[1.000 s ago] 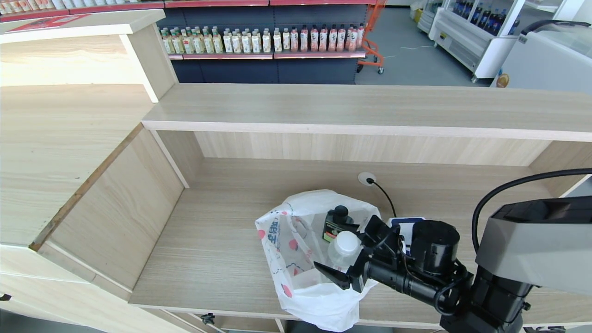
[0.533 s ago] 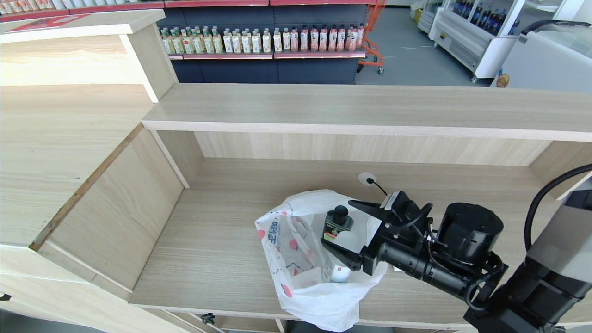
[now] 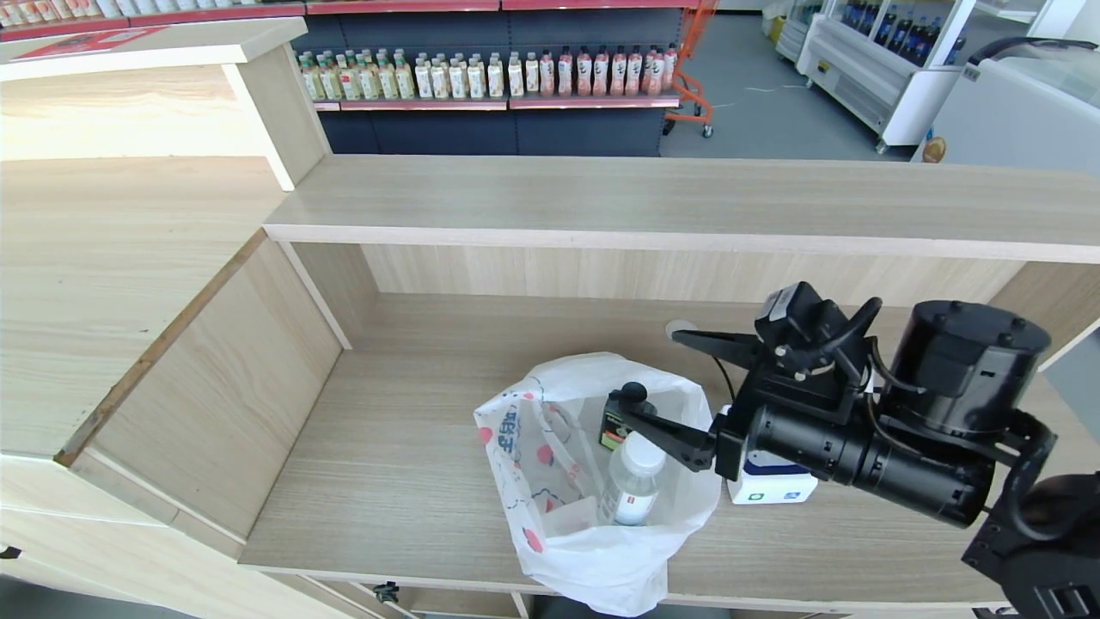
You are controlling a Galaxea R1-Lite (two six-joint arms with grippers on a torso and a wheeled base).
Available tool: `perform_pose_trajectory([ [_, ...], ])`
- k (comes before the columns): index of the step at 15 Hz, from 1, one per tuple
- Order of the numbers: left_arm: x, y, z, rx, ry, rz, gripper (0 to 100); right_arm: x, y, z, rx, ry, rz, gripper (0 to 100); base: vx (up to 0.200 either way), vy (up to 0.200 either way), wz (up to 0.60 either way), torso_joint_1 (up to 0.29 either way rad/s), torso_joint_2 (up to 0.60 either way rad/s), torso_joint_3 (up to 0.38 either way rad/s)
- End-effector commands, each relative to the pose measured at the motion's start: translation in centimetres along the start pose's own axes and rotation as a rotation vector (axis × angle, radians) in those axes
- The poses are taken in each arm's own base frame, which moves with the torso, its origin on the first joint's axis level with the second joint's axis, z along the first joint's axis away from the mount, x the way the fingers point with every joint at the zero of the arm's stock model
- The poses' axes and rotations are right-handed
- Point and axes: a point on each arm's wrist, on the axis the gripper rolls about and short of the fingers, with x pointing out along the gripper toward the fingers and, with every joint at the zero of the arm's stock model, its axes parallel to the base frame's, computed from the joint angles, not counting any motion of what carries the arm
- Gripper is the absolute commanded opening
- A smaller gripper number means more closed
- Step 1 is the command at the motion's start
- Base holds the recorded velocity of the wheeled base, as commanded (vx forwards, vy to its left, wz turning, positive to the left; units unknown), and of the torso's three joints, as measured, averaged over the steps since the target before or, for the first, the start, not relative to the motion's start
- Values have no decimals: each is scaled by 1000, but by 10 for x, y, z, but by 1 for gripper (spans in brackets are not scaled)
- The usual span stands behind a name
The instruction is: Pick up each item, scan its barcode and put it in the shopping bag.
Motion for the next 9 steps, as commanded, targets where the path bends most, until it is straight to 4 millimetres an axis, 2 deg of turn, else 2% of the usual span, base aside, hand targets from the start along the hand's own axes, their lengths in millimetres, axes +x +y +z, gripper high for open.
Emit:
perform_pose_trajectory([
  [1,0,0,0,0,-1,0,100,-23,-9,29,-25,-39,-51,100,0,0,0,0,0,0],
  [5,0,0,0,0,-1,0,100,-53,-34,31,-79,50,-207,100,0,0,0,0,0,0],
  [7,0,0,0,0,-1,0,100,-63,-40,32,-79,81,-325,100,0,0,0,0,0,0],
  [9,0,0,0,0,-1,0,100,-69,-39,32,-78,87,-348,100,0,0,0,0,0,0],
])
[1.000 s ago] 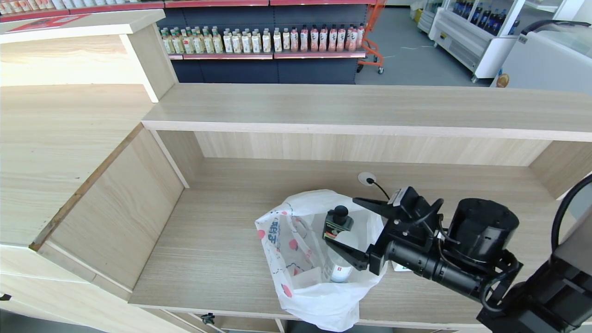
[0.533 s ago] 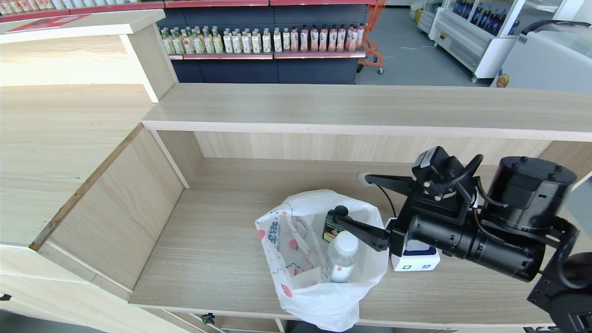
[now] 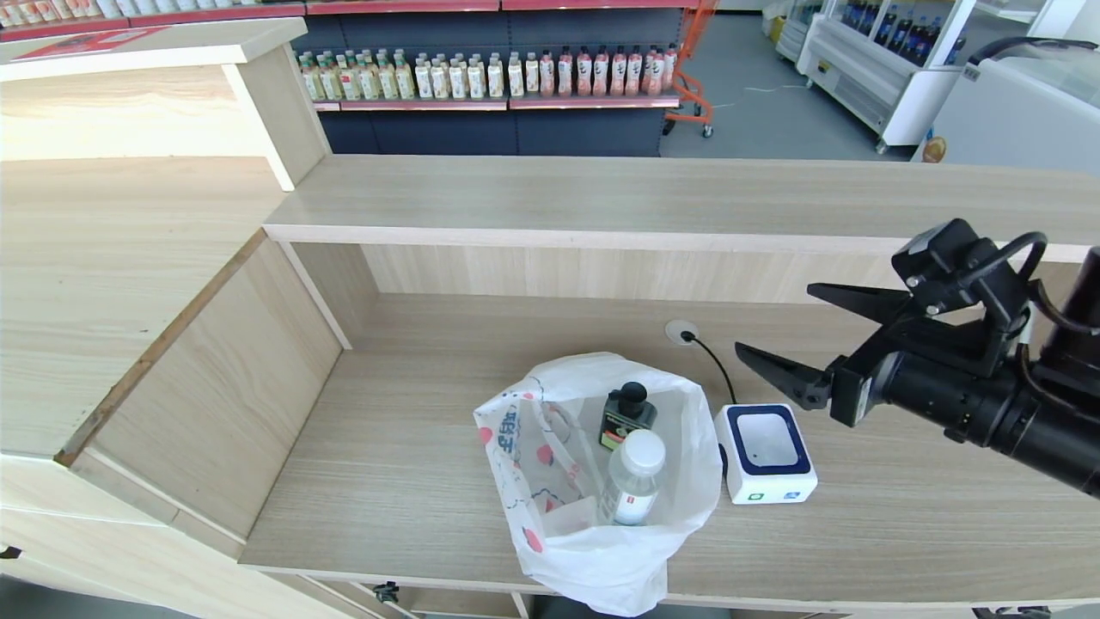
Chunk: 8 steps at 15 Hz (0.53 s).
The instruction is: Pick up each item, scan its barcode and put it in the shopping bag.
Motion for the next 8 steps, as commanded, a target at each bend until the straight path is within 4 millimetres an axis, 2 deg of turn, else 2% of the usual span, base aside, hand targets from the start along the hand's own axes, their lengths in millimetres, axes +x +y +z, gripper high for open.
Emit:
perform_pose_trajectory([
  [1,0,0,0,0,-1,0,100,-15,0,2,-4,-11,-28,100,0,0,0,0,0,0],
  [3,0,0,0,0,-1,0,100,-32,3,-5,11,38,-77,100,0,0,0,0,0,0],
  [6,0,0,0,0,-1,0,100,-90,-3,-13,97,222,-158,100,0,0,0,0,0,0],
  [8,0,0,0,0,-1,0,100,-126,-4,-21,163,272,-247,100,0,0,0,0,0,0],
])
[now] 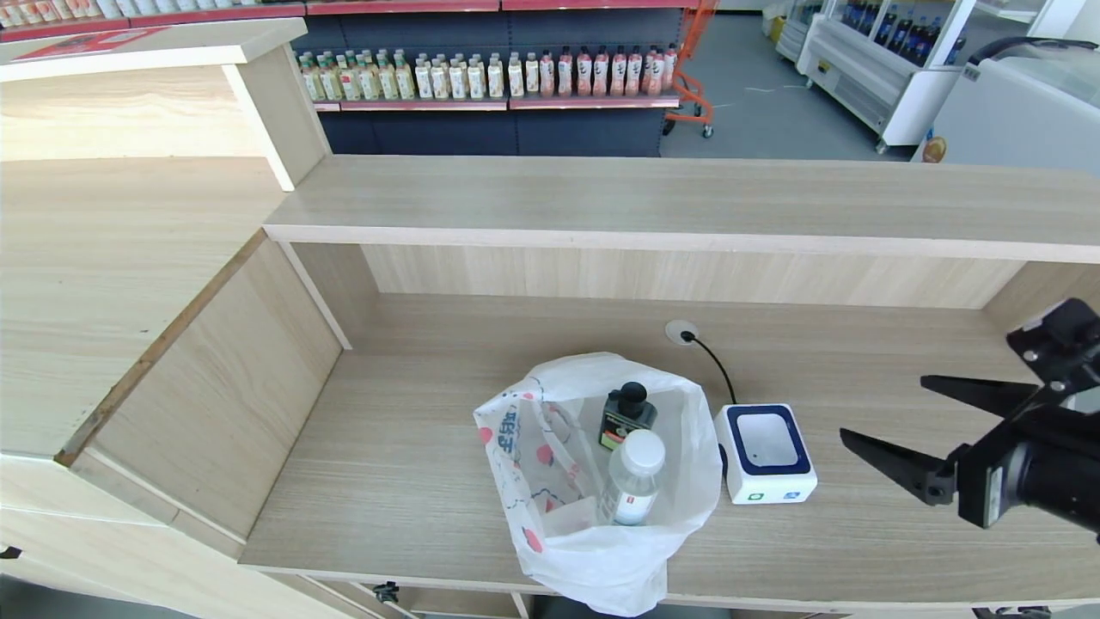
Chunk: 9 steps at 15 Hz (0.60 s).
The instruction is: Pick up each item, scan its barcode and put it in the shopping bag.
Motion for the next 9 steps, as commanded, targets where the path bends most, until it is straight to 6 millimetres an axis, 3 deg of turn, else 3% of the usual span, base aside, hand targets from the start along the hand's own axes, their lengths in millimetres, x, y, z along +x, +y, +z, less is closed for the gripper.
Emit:
perform_pose_trajectory([
  [1,0,0,0,0,-1,1,100,-51,-8,-17,67,-14,-125,100,0,0,0,0,0,0],
  [3,0,0,0,0,-1,1,100,-72,-1,-38,88,-7,-152,100,0,0,0,0,0,0],
  [4,0,0,0,0,-1,1,100,-91,13,-59,98,4,-162,100,0,0,0,0,0,0],
  [9,0,0,0,0,-1,1,100,-111,35,-94,97,-26,-197,100,0,0,0,0,0,0],
])
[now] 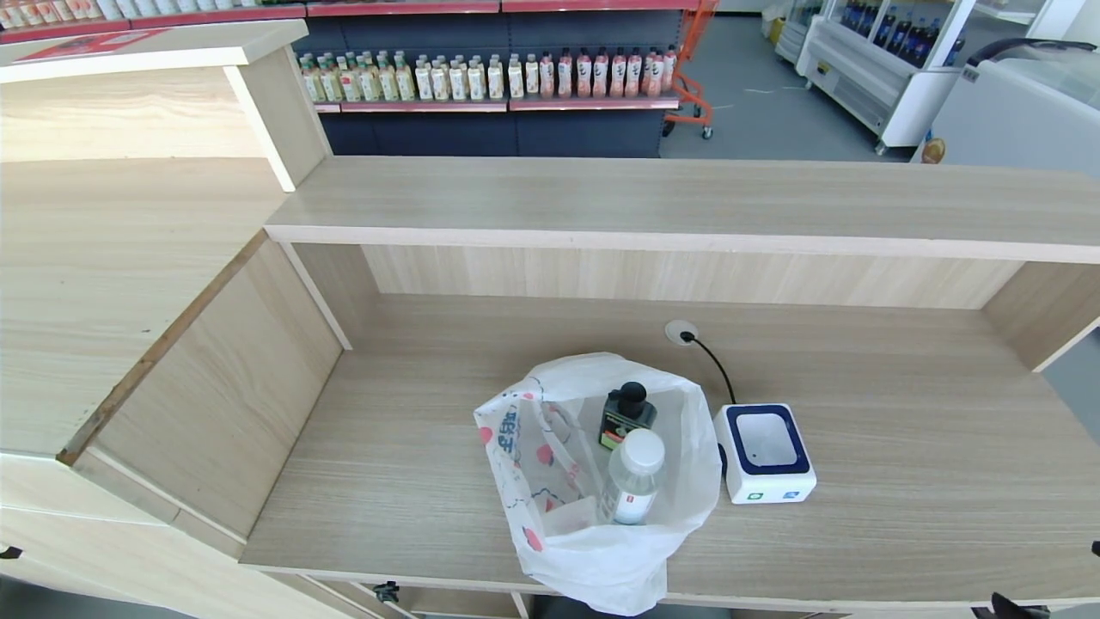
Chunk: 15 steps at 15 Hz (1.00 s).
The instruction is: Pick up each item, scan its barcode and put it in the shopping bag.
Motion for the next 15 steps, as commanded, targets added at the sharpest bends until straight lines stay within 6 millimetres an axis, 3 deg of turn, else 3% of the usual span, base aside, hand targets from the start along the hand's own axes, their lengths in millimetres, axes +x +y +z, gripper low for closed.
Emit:
perform_pose_trajectory([
  [1,0,0,0,0,-1,0,100,-15,7,-14,-17,-75,-34,100,0,0,0,0,0,0],
  [6,0,0,0,0,-1,0,100,-24,14,-32,-11,-132,-62,100,0,0,0,0,0,0],
  [9,0,0,0,0,-1,0,100,-38,25,-60,19,-161,-66,100,0,0,0,0,0,0],
  [12,0,0,0,-2,-1,-1,100,-39,26,-60,52,-144,-62,100,0,0,0,0,0,0],
  [15,0,0,0,0,-1,-1,100,-39,26,-60,58,-144,-62,100,0,-200,0,2,-2,-2],
])
